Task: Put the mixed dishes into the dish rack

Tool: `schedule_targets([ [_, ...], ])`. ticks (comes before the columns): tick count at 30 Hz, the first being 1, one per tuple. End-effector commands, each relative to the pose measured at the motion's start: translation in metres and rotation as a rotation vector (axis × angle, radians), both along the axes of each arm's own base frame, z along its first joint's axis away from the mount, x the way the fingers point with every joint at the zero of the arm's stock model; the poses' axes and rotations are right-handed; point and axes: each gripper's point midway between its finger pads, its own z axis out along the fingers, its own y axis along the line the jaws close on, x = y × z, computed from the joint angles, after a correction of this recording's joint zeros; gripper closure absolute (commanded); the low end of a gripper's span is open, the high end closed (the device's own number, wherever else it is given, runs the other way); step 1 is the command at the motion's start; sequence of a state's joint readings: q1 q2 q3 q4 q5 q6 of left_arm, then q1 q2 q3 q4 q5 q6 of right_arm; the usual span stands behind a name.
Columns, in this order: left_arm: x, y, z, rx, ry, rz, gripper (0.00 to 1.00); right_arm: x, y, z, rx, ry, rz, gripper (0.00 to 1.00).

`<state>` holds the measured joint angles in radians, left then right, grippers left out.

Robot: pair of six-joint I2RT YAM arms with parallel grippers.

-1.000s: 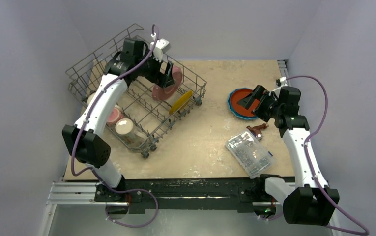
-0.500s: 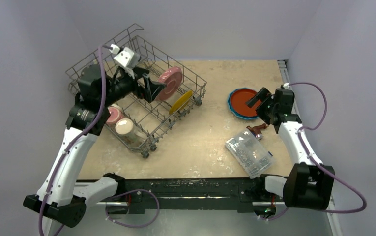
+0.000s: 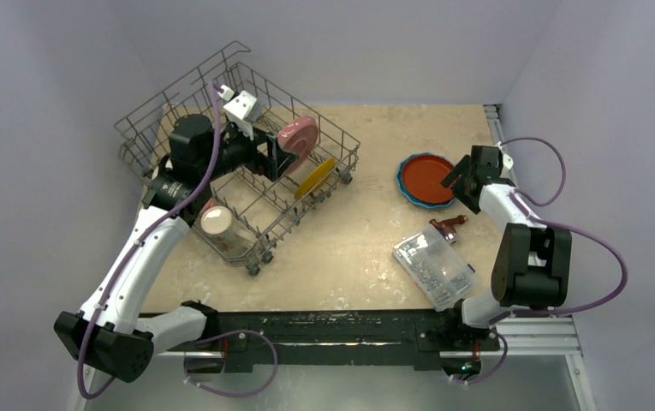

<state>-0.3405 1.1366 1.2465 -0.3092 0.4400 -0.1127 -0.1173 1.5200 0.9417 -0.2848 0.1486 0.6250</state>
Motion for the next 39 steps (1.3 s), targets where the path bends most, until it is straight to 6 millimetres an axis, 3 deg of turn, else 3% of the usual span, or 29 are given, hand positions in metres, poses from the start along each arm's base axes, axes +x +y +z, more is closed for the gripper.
schedule_targets([
  [1,0.005,0.002,0.022,-0.036,-0.072,-0.002,0.11,0.019,-0.019,0.02,-0.092,-0.047,-0.044,0.26],
  [16,0.016,0.012,0.027,-0.147,-0.014,-0.008,0.12,0.012,-0.016,-0.026,-0.127,0.058,-0.059,0.32],
  [20,0.016,0.01,0.027,-0.153,-0.009,-0.018,0.12,0.011,-0.014,-0.029,-0.125,0.069,-0.054,0.43],
  [28,0.017,0.011,0.026,-0.153,-0.003,-0.016,0.12,0.007,-0.013,-0.024,-0.125,0.072,-0.054,0.59],
  [39,0.02,0.008,0.019,-0.154,0.023,-0.026,0.12,0.01,-0.012,0.008,-0.117,0.018,-0.052,0.81],
])
